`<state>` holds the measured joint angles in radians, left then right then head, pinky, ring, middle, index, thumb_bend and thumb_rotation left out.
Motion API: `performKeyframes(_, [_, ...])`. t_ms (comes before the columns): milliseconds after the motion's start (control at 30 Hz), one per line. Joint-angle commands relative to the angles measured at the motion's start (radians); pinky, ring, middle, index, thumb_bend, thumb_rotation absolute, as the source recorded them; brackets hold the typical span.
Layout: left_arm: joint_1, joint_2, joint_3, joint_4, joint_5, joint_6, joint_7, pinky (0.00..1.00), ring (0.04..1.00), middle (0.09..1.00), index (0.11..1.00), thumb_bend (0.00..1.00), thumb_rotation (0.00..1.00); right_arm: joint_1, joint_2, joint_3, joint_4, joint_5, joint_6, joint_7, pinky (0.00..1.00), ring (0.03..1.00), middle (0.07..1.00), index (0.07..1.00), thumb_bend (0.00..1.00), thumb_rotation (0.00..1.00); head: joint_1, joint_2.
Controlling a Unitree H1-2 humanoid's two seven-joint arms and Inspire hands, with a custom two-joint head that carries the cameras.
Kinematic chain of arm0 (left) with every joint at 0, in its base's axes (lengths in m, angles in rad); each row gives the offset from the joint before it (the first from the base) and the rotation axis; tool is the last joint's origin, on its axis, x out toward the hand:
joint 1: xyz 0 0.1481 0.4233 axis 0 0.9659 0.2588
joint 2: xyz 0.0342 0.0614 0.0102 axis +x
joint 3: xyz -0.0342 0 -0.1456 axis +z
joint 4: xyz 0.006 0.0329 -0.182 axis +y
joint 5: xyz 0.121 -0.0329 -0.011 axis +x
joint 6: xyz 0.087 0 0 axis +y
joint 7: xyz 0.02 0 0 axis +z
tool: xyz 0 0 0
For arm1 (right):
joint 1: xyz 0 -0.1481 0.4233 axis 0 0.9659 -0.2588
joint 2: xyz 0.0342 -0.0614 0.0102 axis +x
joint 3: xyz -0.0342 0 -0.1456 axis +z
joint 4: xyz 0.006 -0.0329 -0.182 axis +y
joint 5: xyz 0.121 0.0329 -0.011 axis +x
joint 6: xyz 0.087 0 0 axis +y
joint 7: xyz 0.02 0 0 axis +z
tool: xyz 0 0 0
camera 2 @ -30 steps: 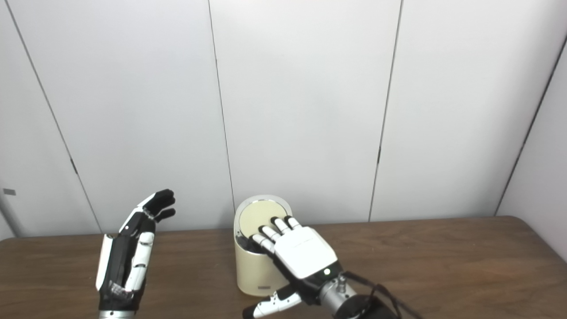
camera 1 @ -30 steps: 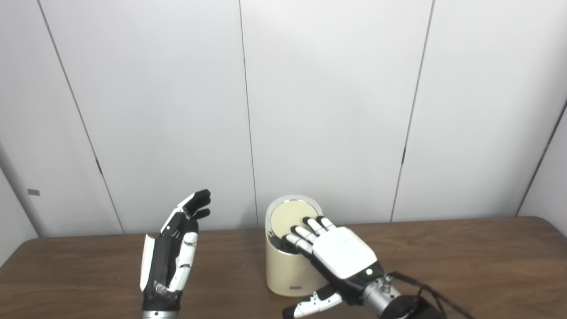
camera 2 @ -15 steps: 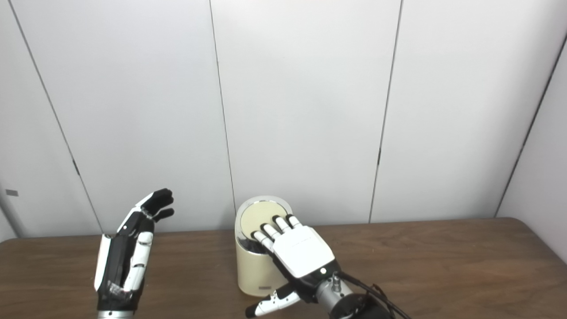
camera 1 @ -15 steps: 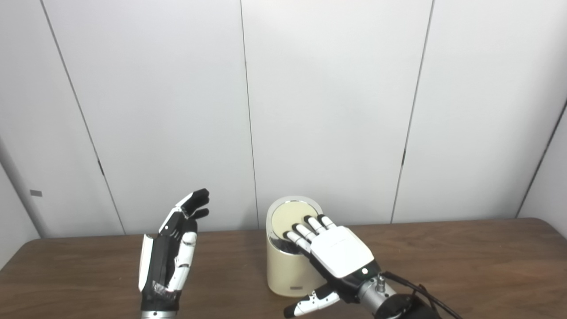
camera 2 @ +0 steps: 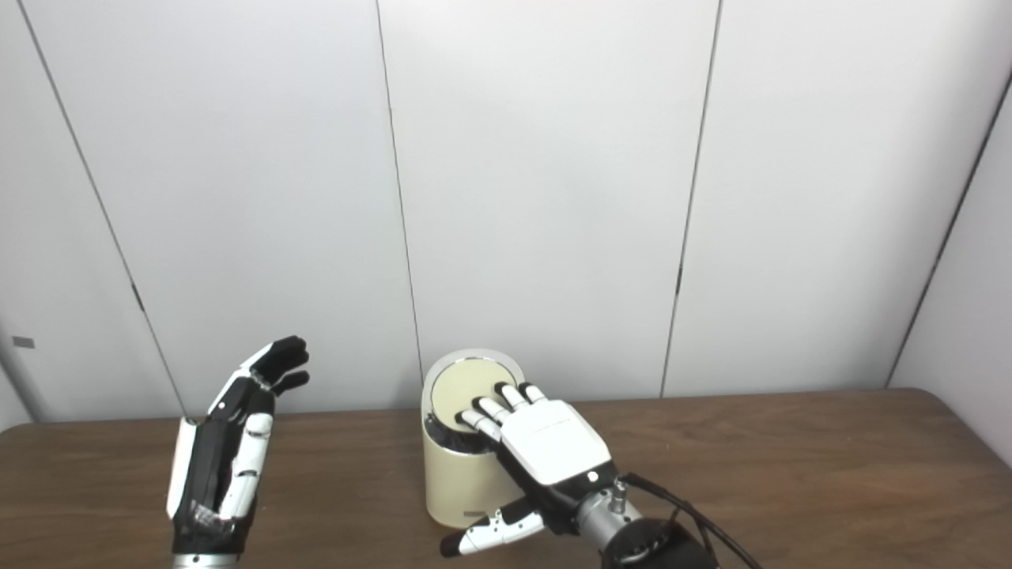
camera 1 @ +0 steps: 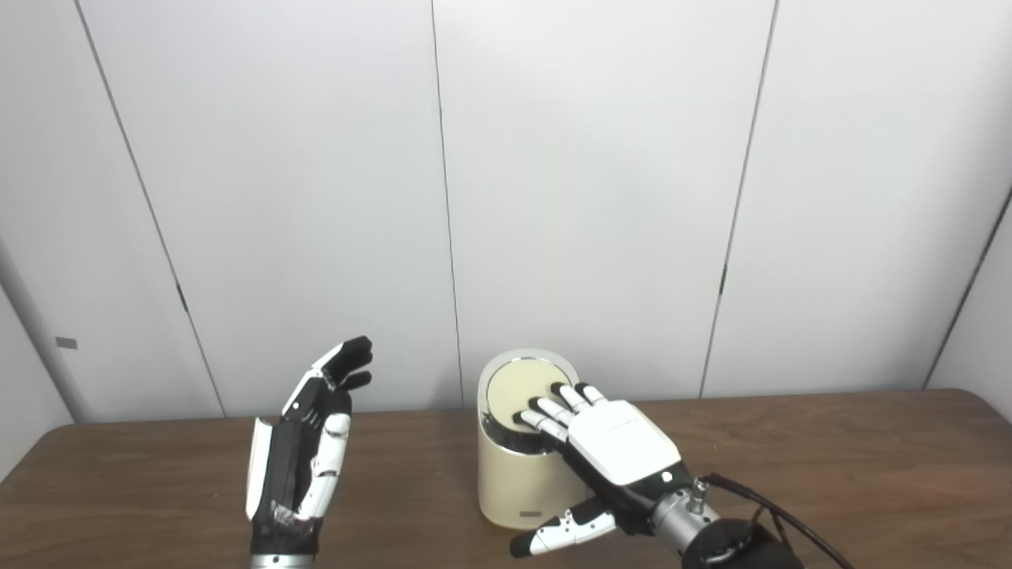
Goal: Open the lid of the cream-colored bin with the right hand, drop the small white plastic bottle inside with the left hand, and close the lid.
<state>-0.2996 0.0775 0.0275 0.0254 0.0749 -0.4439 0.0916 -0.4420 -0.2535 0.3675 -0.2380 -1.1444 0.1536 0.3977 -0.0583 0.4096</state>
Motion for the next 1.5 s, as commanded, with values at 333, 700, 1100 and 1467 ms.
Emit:
performKeyframes(333, [-0.036,0.000,0.004,-0.018,0.004,-0.019,0.000,0.77,0.825,0.834,0.818,0.28,0.77,0.033,-0.015,-0.044,-0.022,0.057,-0.007,-0.060,1.00,0.995,0.920,0.871,0.85,0.80,-0.003,-0.008])
performKeyframes(700, [-0.036,0.002,0.003,-0.018,0.010,-0.021,0.001,0.78,0.830,0.838,0.820,0.28,0.76,0.035,0.005,-0.079,-0.004,0.100,-0.014,-0.153,1.00,1.000,0.977,0.932,0.83,0.76,0.001,-0.013])
performKeyframes(1100, [-0.035,0.011,0.006,-0.017,0.011,-0.024,0.003,0.78,0.829,0.836,0.816,0.27,0.75,0.078,0.051,-0.169,0.077,0.244,-0.136,-0.474,1.00,1.000,1.000,1.000,0.78,0.71,-0.004,-0.007])
performKeyframes(1467, [-0.027,0.021,-0.001,-0.020,0.023,-0.025,-0.001,0.79,0.844,0.849,0.829,0.28,0.78,0.118,0.074,-0.313,0.208,0.510,-0.379,-0.726,0.95,1.000,1.000,0.993,0.56,0.94,-0.003,-0.006])
